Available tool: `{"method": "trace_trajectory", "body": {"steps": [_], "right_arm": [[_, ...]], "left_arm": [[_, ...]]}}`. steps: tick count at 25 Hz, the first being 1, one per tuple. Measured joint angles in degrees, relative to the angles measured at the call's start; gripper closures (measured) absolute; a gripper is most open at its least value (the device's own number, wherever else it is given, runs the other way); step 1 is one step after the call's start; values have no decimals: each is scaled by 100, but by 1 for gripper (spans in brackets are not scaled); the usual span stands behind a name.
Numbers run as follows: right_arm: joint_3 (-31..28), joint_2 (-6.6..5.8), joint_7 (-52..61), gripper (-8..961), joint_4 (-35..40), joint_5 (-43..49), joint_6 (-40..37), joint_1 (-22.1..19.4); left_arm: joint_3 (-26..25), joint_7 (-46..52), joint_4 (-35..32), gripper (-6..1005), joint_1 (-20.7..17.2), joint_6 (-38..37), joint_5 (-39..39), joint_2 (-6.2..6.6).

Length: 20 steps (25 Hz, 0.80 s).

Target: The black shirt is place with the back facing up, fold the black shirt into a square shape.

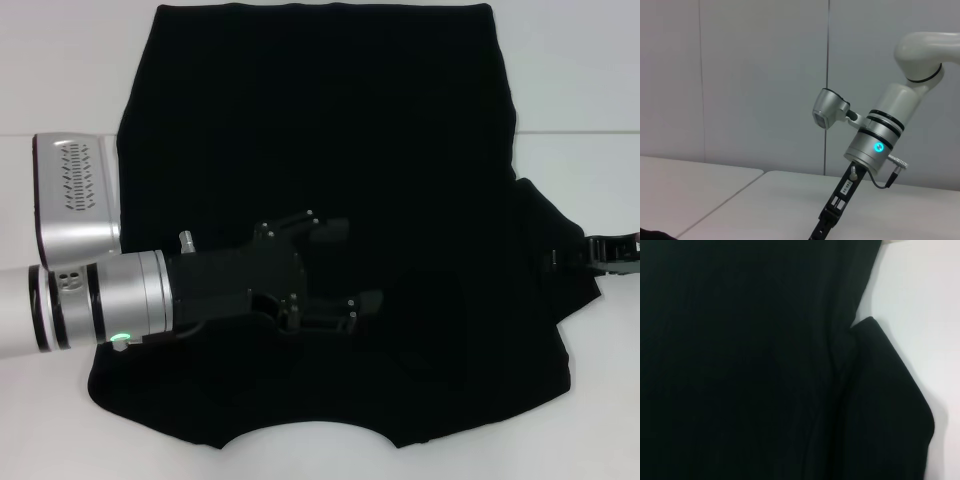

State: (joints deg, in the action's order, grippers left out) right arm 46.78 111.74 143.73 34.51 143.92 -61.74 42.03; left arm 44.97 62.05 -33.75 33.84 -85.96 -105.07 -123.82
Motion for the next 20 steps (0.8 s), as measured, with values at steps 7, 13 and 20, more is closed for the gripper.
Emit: {"method": "trace_trajectory", "body": {"steps": [7,13,20], "right_arm": [[40,-1,-10,250,-32,16,40,12],[67,28,-21,571,-35,55,41,-8],[31,31,-65,815,-35,49,56,-43]], "left_arm": [[-34,0,0,51,-9,2,9,4],[-41,0,-2,50,-9,11,14,8],[-50,-1,-3,50,-9,10,14,16]]}}
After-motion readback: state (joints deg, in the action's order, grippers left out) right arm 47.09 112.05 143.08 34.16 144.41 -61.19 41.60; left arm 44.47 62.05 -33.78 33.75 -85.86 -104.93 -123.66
